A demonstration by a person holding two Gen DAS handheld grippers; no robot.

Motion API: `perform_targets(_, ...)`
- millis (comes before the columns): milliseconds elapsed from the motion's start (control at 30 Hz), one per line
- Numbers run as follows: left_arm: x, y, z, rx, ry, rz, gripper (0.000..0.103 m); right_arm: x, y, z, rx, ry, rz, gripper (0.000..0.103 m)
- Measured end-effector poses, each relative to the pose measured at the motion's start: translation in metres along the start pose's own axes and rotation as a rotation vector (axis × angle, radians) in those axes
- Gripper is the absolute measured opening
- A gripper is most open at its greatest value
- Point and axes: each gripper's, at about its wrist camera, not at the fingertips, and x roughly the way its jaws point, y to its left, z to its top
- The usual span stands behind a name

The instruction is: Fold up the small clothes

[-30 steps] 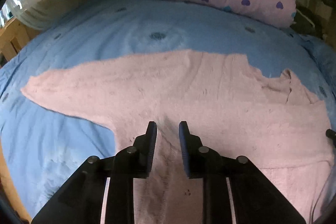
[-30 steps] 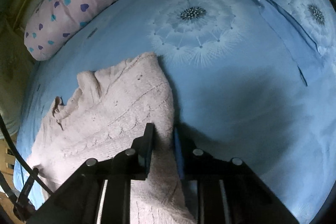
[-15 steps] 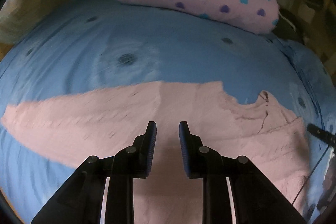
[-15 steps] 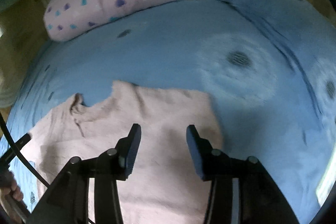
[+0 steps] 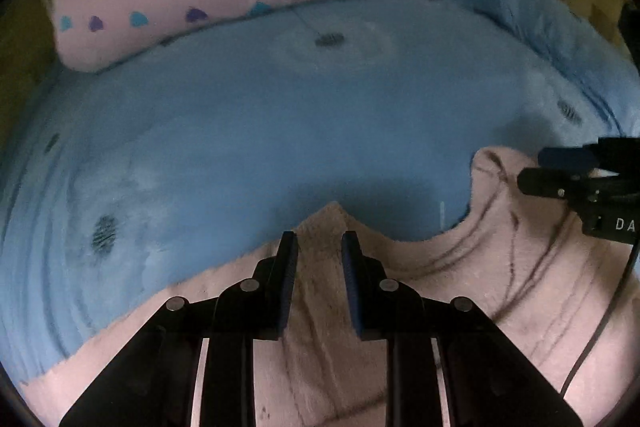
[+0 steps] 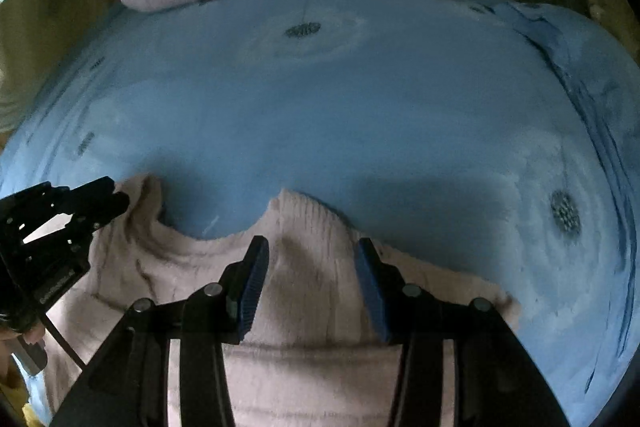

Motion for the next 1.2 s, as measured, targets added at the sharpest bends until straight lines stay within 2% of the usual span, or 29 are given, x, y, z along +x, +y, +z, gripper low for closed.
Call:
perform_targets(100, 0.018, -0.001, 0.002, 0.011, 0.042, -0.031, 0.017, 0.018, 0.000, 0.004, -0.007, 0.034, -0.011, 0.047)
perform_targets(167, 0.023, -0.005, 0.000, 0.021, 0.034, -0.024, 0.017, 0.025, 0.005, 0.002, -0.026, 0.025, -0.035, 0.047)
perform_targets(200, 0.023, -0.007, -0.002, 0.032, 0.015, -0.013, 0.016, 0.025, 0.008, 0.001, -0.039, 0.016, -0.048, 0.042)
perform_targets(233, 0.022, -0.010, -0.003, 0.045, -0.001, 0.001, 0.013, 0.024, 0.010, -0.001, -0.053, 0.009, -0.059, 0.022)
perform_targets(267, 0.021, -0.015, -0.005, 0.063, -0.019, 0.016, 0.000, 0.021, 0.014, -0.005, -0.072, -0.004, -0.063, 0.015)
perform_targets(333, 0.018, -0.021, -0.008, 0.083, -0.059, 0.065, 0.000, 0.014, 0.018, -0.009, -0.088, -0.059, -0.103, 0.006)
perform_targets(433, 0.020, -0.014, -0.006, 0.027, -0.094, 0.115, 0.000, 0.009, 0.009, -0.008, -0.018, -0.124, -0.134, 0.005)
perform_targets(533, 0.031, -0.004, -0.006, -0.026, -0.073, 0.120, 0.000, 0.023, -0.002, -0.004, 0.028, -0.095, -0.122, 0.005)
perform_targets(667, 0.030, -0.005, -0.006, -0.010, -0.075, 0.141, 0.000, 0.030, -0.005, -0.001, 0.027, -0.090, -0.141, 0.006)
perform_targets(767, 0.024, -0.004, -0.006, -0.023, -0.059, 0.121, 0.002, 0.027, -0.004, 0.003, 0.076, -0.094, -0.127, 0.015)
perform_targets(833, 0.016, -0.002, -0.005, -0.030, -0.047, 0.104, 0.004, 0.018, -0.002, -0.001, 0.105, -0.111, -0.105, 0.039)
perform_targets(900, 0.003, 0.002, -0.009, -0.045, -0.047, 0.100, 0.011, 0.005, -0.002, -0.005, 0.134, -0.139, -0.078, 0.053)
perform_targets(1000, -0.020, 0.015, -0.017, -0.092, -0.053, 0.100, 0.023, -0.017, 0.003, -0.014, 0.139, -0.168, -0.062, 0.055)
perform_targets(1200, -0.060, 0.047, -0.041, -0.169, -0.051, 0.106, 0.024, -0.054, 0.016, -0.034, 0.100, -0.192, -0.041, 0.060)
